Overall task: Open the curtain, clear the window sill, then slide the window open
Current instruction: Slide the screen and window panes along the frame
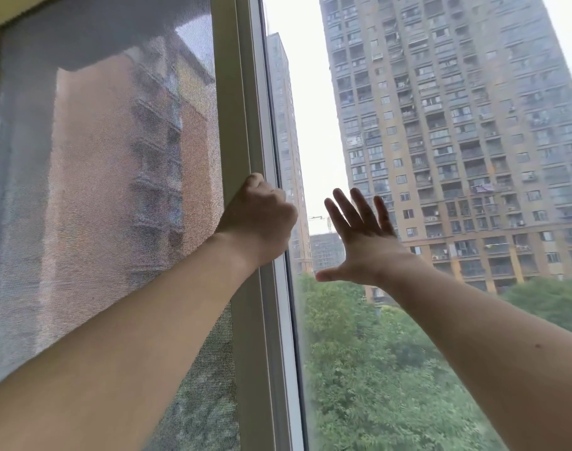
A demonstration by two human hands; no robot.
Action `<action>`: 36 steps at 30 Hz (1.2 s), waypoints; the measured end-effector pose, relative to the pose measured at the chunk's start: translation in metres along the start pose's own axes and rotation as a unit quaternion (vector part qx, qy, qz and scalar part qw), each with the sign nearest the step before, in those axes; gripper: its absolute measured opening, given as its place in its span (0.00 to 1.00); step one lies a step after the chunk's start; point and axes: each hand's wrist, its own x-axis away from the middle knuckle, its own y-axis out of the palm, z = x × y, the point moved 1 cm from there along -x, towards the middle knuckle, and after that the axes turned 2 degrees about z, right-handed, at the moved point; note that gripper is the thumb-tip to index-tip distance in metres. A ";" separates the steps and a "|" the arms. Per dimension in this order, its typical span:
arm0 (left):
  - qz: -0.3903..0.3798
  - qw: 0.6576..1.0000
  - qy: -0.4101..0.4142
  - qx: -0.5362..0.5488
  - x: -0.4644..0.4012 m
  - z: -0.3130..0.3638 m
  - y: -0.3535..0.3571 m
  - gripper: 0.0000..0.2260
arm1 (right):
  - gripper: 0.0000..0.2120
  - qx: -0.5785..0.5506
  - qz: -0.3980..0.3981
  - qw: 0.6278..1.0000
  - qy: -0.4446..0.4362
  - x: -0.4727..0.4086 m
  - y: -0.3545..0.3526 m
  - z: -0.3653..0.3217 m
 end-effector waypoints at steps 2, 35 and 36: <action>0.012 1.000 -0.014 0.003 0.005 0.009 0.005 0.09 | 0.60 0.002 0.002 1.000 0.005 0.002 0.003 0.000; 0.021 0.988 -0.082 0.128 -0.046 0.059 -0.012 0.26 | 0.50 0.013 0.029 0.998 0.048 0.046 -0.047 0.087; 0.019 0.988 -0.078 0.131 -0.051 0.068 -0.016 0.26 | 0.50 0.016 0.028 0.998 0.053 0.053 -0.051 0.100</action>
